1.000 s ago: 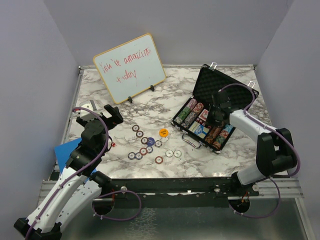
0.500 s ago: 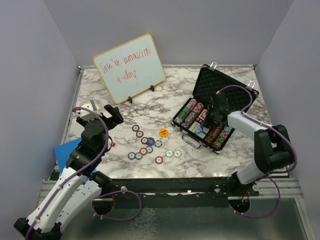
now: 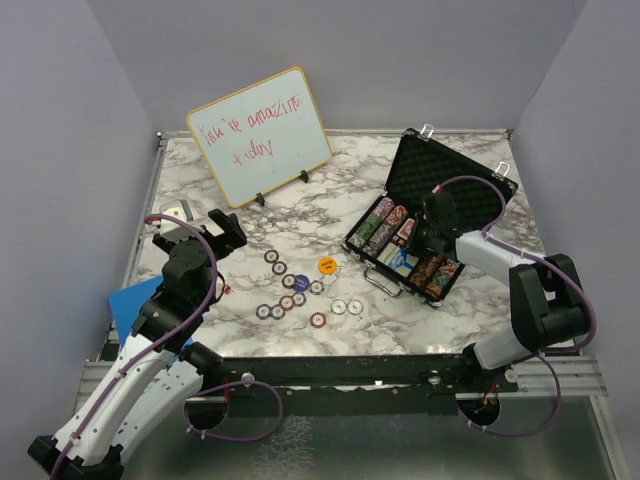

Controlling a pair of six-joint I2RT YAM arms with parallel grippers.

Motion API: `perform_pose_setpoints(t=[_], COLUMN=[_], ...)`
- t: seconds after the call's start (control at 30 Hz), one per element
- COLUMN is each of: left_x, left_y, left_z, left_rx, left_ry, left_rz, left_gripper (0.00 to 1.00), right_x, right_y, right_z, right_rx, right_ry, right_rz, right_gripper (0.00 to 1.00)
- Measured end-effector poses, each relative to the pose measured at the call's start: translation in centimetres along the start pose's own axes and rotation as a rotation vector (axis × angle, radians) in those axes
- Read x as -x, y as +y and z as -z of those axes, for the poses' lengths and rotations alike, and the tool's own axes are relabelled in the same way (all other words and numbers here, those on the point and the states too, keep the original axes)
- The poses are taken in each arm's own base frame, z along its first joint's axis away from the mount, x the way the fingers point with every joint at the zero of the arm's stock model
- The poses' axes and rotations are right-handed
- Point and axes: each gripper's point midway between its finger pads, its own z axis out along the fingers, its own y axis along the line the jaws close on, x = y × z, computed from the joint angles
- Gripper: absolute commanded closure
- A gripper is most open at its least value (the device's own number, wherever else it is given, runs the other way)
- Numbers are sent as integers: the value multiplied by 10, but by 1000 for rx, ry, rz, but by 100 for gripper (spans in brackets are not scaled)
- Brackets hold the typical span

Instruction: Pack up texas hold em set

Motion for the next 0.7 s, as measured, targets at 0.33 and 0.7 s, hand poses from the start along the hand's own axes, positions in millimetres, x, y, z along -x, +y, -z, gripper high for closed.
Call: perform_pose_setpoints(t=[0.33,0.7], left_x=[0,1], left_y=[0,0], left_z=[0,1], left_rx=[0,-1], left_ry=[0,-4], left_rz=[0,3], left_gripper=[1,1], right_x=[0,6], right_y=[0,5], right_z=[2,10], right_rx=[-4,-4], right_ry=[2,-19], right_rz=[-26,-101], right_gripper=[81,84])
